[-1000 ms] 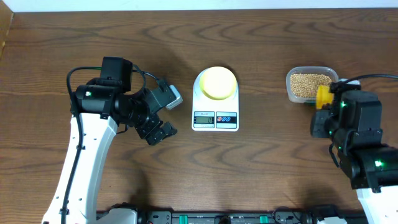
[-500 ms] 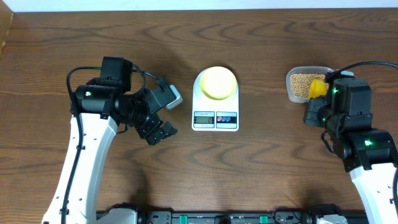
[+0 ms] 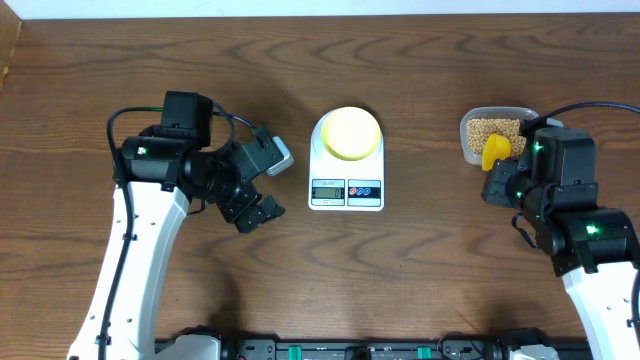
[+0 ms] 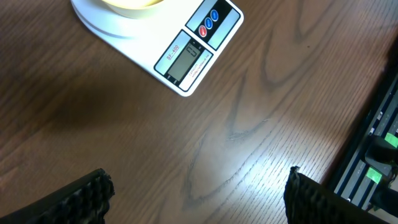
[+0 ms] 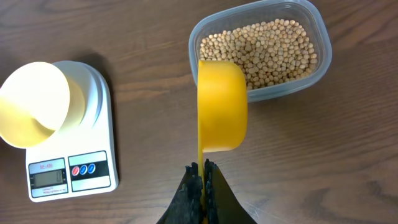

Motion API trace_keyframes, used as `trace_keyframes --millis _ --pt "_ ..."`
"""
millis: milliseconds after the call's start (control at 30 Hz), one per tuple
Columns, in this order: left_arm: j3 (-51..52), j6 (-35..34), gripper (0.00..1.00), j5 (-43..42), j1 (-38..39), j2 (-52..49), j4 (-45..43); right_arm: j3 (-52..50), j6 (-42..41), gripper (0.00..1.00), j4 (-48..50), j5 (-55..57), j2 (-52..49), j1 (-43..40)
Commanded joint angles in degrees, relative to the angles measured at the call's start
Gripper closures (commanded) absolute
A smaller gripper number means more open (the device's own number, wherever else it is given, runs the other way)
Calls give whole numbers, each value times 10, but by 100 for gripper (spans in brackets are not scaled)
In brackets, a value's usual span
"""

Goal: Scoop item into bowl and weigh 50g on scale
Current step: 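Lower the yellow scoop with the right gripper into the soybean tub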

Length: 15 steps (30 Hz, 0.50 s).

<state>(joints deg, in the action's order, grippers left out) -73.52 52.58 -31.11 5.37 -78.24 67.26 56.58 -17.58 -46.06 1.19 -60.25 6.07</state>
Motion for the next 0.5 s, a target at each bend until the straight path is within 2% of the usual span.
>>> trace_keyframes --millis 0,400,467 --pt "3 5 10 3 1 1 2 13 -6 99 -6 -2 3 -3" --pt "3 5 10 3 1 1 2 13 -1 99 -31 43 1 -3" --pt "3 5 10 3 1 1 2 13 28 99 -33 60 -1 -3"
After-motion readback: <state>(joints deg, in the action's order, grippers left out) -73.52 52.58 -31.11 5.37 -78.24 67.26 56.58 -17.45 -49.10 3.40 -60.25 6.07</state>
